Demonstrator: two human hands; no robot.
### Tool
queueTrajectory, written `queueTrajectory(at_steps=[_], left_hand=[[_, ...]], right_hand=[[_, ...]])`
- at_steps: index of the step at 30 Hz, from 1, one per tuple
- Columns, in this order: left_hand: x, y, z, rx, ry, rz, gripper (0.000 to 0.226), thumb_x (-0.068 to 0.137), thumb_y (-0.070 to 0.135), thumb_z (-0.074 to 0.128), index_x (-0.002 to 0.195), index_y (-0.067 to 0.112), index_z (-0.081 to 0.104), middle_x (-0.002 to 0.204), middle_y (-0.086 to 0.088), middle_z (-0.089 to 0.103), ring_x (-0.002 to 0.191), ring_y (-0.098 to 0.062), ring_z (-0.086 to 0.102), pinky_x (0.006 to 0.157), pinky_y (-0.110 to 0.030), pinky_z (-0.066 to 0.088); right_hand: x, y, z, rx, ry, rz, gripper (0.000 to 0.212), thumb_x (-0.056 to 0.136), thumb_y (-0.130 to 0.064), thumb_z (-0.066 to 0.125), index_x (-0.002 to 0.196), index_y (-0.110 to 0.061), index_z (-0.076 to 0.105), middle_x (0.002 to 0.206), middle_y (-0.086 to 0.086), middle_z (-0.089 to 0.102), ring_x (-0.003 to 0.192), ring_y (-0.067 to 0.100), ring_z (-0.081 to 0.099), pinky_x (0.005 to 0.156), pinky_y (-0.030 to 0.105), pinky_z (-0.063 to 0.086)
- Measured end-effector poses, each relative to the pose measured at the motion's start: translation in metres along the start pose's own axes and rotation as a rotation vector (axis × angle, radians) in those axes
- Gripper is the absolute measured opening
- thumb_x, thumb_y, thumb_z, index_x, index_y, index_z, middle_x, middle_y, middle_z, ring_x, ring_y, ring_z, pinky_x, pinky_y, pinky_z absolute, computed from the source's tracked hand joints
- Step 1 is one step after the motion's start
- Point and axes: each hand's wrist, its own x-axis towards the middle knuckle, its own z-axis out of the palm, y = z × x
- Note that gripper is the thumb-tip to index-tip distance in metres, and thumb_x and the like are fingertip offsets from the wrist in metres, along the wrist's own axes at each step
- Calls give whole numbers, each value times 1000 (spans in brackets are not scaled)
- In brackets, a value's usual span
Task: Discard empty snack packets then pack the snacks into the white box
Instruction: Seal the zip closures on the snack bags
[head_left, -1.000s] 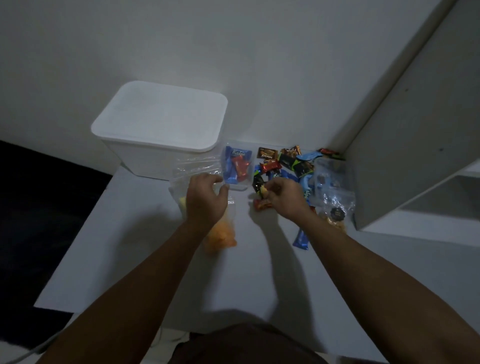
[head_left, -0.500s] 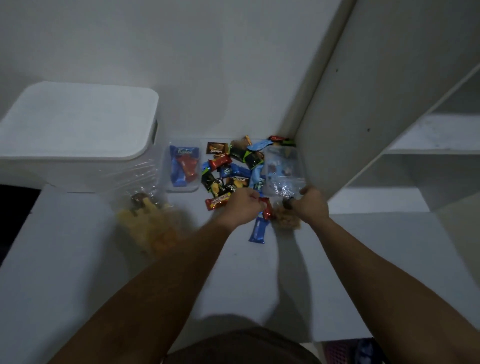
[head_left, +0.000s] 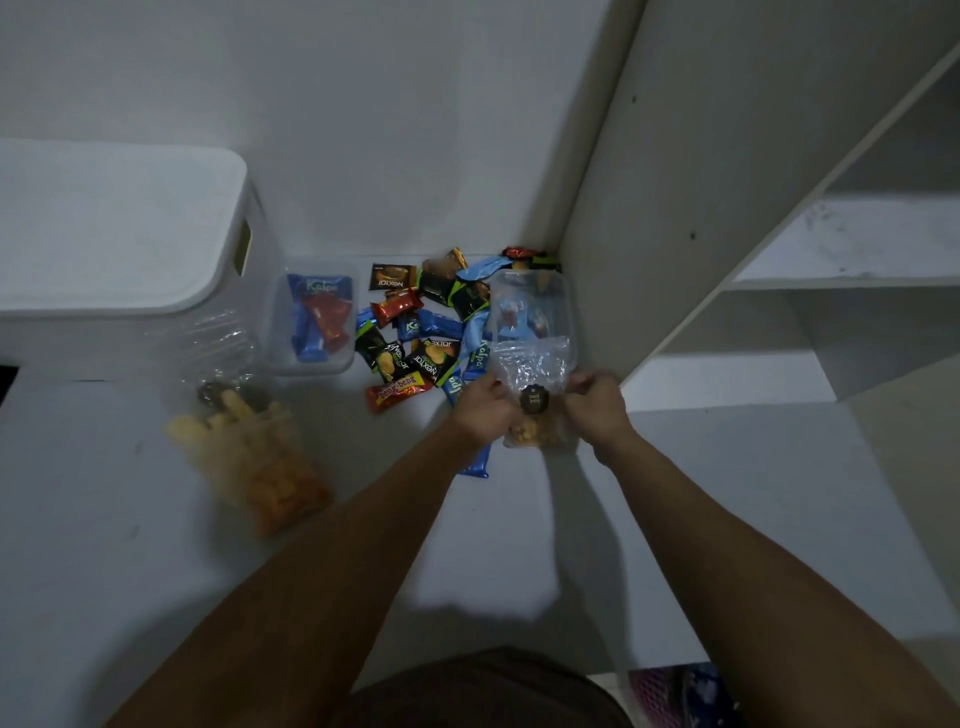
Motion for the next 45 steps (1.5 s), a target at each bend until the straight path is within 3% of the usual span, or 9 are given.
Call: queueTrajectory(at_steps=[2, 6, 13, 18, 24, 28, 34, 38, 45], left_hand=[[-7, 2, 0, -70, 15, 52, 47, 77, -25, 49, 115, 4, 53, 87, 0, 60, 87, -18, 58, 71, -27, 50], [-24, 4, -9, -55, 75, 200, 57, 81, -23, 49, 127, 11, 46, 99, -1, 61, 83, -10, 62, 66, -17, 54], [-53, 4, -43, 123, 240, 327, 17, 92, 0, 52, 109, 3, 57, 86, 3, 59, 70, -2, 62, 54, -9, 49], [-64, 0, -92, 276, 438, 338, 41, 95, 35, 50, 104, -4, 62, 81, -2, 63, 78, -23, 63, 73, -30, 53], [-91, 5, -133, 343, 304, 443, 15, 82, 3, 68, 96, -1, 71, 78, -8, 69, 62, -11, 65, 61, -21, 55], [-100, 5, -141, 361, 232, 334, 20, 77, -1, 71, 97, -3, 71, 71, -7, 67, 49, -4, 60, 54, -18, 54], [-101, -12, -147, 279, 371, 261, 12, 74, 2, 71, 83, 7, 76, 75, -11, 73, 69, -27, 70, 70, -45, 60], [-105, -24, -143, 264, 404, 232, 9, 74, 6, 70, 78, 11, 76, 74, -10, 73, 70, -29, 72, 68, -47, 60], [-113, -31, -145, 253, 584, 212, 17, 73, 3, 70, 63, 16, 66, 63, -6, 69, 57, -24, 69, 57, -45, 60]], right_hand=[[0, 0, 0, 92, -6, 28, 45, 68, -33, 74, 103, -15, 52, 102, 7, 66, 91, 26, 68, 72, 38, 58], [-18, -15, 3, 178, -72, -20, 40, 92, -26, 63, 127, -17, 45, 104, 14, 67, 71, 20, 70, 42, 16, 47], [-41, -43, 22, 64, -118, -205, 22, 101, -23, 47, 105, -8, 62, 91, 16, 66, 66, 18, 68, 41, 12, 44], [-51, -65, 40, -49, -210, -329, 23, 101, -23, 45, 101, -14, 65, 105, 13, 66, 89, 28, 69, 54, 19, 48], [-70, -88, 68, -166, -337, -403, 22, 101, -19, 43, 95, -11, 63, 94, 17, 65, 83, 31, 69, 60, 29, 53], [-86, -97, 86, -198, -367, -454, 21, 101, -13, 42, 93, -5, 60, 89, 9, 61, 76, 16, 64, 51, 10, 47], [-102, -91, 110, -169, -212, -429, 29, 92, -44, 56, 90, -16, 64, 85, 4, 70, 75, 20, 70, 69, 40, 58], [-114, -90, 118, -101, -251, -320, 26, 89, -23, 66, 68, -9, 63, 70, 8, 67, 61, 16, 67, 59, 34, 57], [-115, -86, 117, -276, -200, -321, 21, 87, -12, 62, 70, -3, 68, 63, 7, 70, 54, 11, 65, 68, 39, 61]])
